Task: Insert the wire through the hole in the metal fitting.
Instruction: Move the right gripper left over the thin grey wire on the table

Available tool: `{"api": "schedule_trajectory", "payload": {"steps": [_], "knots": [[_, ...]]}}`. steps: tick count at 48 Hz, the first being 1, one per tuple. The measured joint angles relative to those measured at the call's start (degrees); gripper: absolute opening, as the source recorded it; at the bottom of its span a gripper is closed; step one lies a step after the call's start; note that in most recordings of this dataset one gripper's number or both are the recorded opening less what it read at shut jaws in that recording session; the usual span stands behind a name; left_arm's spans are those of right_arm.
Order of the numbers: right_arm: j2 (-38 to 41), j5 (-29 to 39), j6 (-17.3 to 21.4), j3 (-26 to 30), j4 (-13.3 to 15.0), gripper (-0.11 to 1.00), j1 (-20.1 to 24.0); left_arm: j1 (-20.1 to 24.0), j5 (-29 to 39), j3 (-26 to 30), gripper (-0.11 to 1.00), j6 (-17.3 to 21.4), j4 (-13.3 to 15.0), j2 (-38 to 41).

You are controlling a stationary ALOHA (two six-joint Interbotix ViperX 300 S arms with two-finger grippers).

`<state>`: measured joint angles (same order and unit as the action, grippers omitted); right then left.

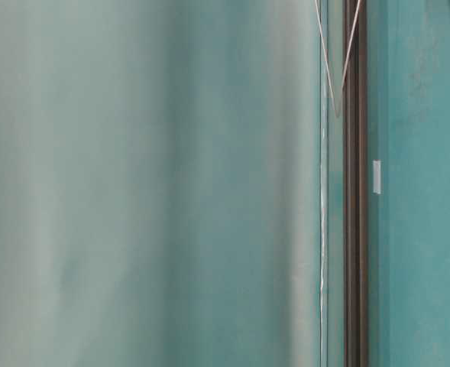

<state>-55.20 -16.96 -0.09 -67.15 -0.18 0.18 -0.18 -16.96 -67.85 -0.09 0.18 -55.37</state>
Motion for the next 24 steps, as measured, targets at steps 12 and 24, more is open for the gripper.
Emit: {"api": "schedule_trajectory", "payload": {"steps": [12, 24], "knots": [[0.09, 0.44, 2.02, -1.49, 0.00, -0.03, -0.18, 0.62, 0.00, -0.70, -0.08, 1.05, 1.58, 0.18], [3.08, 2.46, 5.45, -0.53, 0.00, -0.03, -0.18, 0.88, 0.00, -0.26, -0.09, 3.52, 1.67, 2.64]]}}
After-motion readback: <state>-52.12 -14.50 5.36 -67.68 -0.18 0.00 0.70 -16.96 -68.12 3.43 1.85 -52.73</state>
